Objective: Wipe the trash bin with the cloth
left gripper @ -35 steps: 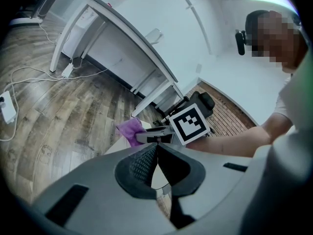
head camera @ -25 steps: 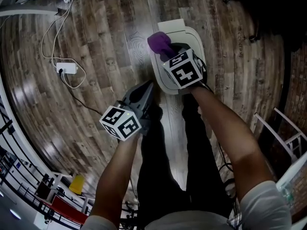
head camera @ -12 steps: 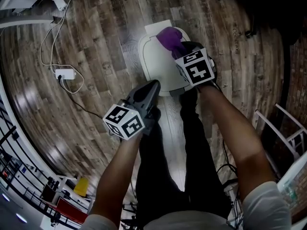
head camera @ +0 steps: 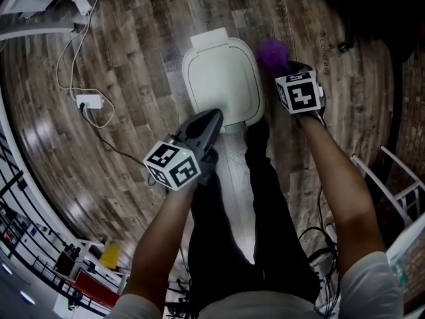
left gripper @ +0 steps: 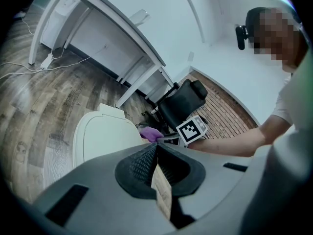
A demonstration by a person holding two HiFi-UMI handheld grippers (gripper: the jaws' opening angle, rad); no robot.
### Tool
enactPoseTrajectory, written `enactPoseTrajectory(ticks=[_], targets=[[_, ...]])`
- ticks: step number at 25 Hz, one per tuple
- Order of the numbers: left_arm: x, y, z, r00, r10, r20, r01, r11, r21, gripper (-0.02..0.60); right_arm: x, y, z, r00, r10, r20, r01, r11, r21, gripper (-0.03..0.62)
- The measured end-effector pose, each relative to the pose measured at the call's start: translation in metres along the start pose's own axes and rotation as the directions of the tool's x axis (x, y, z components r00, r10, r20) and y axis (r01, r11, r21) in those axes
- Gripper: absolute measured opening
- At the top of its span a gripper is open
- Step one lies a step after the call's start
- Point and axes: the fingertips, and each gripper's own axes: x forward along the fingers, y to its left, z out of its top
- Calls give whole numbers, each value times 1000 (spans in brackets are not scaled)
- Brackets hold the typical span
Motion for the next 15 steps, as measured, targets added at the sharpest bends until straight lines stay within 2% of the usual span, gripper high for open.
enactPoseTrajectory(ticks=[4,10,15], targets=[[4,-10,-4,1000,18,21,-17,1000,-4,3,-12,-18,-14,1000,-8,-7,8,1000,-12,80],[-2,-24,-8,999,36,27,-36,999,-5,5,-34,-25,-4,999,-12,45,14,999,-33,80],[-21,-18,-17,1000,27,-4,-27,1000,9,4,-46,-1,11,993,-4,117,2,1000,19,78]])
